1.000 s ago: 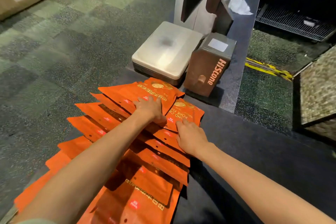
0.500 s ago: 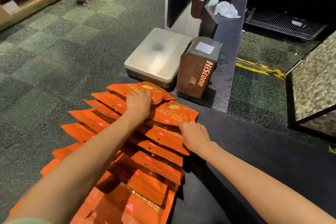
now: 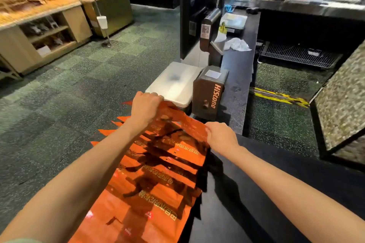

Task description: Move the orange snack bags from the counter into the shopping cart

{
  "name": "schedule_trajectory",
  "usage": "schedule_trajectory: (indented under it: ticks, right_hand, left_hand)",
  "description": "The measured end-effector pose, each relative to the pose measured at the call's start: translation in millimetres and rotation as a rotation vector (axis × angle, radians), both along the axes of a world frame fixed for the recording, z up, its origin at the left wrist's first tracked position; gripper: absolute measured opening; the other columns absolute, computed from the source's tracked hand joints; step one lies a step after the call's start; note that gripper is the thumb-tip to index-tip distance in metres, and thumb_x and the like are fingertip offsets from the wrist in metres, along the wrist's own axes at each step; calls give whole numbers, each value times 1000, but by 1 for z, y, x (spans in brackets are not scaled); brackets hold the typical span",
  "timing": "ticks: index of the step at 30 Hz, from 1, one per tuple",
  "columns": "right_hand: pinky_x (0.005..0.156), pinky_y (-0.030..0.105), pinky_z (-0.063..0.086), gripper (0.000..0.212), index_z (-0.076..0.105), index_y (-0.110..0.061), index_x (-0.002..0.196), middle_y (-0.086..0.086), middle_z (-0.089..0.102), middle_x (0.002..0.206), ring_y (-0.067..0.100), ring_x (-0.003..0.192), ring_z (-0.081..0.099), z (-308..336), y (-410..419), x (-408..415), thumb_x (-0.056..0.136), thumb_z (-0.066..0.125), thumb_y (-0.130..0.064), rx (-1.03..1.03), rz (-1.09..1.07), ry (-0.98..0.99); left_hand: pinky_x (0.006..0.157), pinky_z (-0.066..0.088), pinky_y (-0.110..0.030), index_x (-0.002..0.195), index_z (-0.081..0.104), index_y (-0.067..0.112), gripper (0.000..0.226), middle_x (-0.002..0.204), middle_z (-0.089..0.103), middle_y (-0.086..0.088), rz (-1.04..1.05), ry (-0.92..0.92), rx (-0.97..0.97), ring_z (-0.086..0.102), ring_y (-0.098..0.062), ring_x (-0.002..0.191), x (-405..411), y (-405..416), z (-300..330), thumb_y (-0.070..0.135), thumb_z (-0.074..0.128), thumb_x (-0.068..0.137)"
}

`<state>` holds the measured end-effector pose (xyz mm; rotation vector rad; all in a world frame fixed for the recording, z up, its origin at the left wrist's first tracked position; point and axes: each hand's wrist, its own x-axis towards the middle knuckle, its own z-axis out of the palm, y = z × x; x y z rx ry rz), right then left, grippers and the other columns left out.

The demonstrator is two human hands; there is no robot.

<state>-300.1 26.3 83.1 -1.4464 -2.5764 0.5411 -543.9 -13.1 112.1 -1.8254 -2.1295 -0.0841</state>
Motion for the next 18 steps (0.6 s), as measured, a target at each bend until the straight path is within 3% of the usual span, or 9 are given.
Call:
schedule_trajectory:
  ticks: [2,4,6,9,13,16,18]
  right_hand:
    - [68,36,46,25,64,-19,96,6,69,99,32,91,64,21,-14,14,96,40,-24,58,-21,30]
    - [65,33,40,23,61,-18,89,6,69,97,32,91,63,39,-26,26,97,40,-22,108,-33,66]
    - [64,34,42,21,58,-18,85,8,69,95,33,90,63,53,-38,40,96,40,-20,158,-39,96]
    - [68,38,49,25,65,-17,92,8,69,93,34,88,63,69,-62,60,97,40,-22,176,-39,155]
    - [61,37,43,25,58,-15,81,7,65,81,32,79,60,86,-97,84,97,39,-20,199,1,216]
    - [60,35,35,23,53,-16,78,7,63,81,34,78,58,99,-126,103,97,39,-17,287,40,221]
    - [61,32,34,21,53,-18,82,4,62,82,31,79,59,110,-146,115,97,39,-18,341,85,235]
  left_hand:
    - [63,36,-36,84,69,13,26,77,66,-11,-44,-12,66,65,-35,75,14,-18,22,21,45,77]
    - [59,39,-38,81,68,10,34,72,64,-14,-61,-38,141,64,-37,68,27,-35,40,21,37,74]
    - [59,43,-42,89,68,7,22,79,63,-17,-27,-68,190,63,-40,73,42,-54,57,9,49,77]
    - [58,44,-44,100,65,8,23,92,61,-16,-5,-130,263,62,-42,79,65,-86,78,5,55,80]
    - [50,42,-39,102,65,12,44,90,58,-14,-38,-123,419,61,-41,66,100,-135,96,27,30,80]
    - [52,44,-38,106,66,19,40,92,59,-12,19,-113,445,61,-41,64,128,-176,115,36,37,84]
    - [55,44,-38,108,67,18,51,94,61,-13,68,-139,485,61,-41,65,142,-205,127,45,32,82]
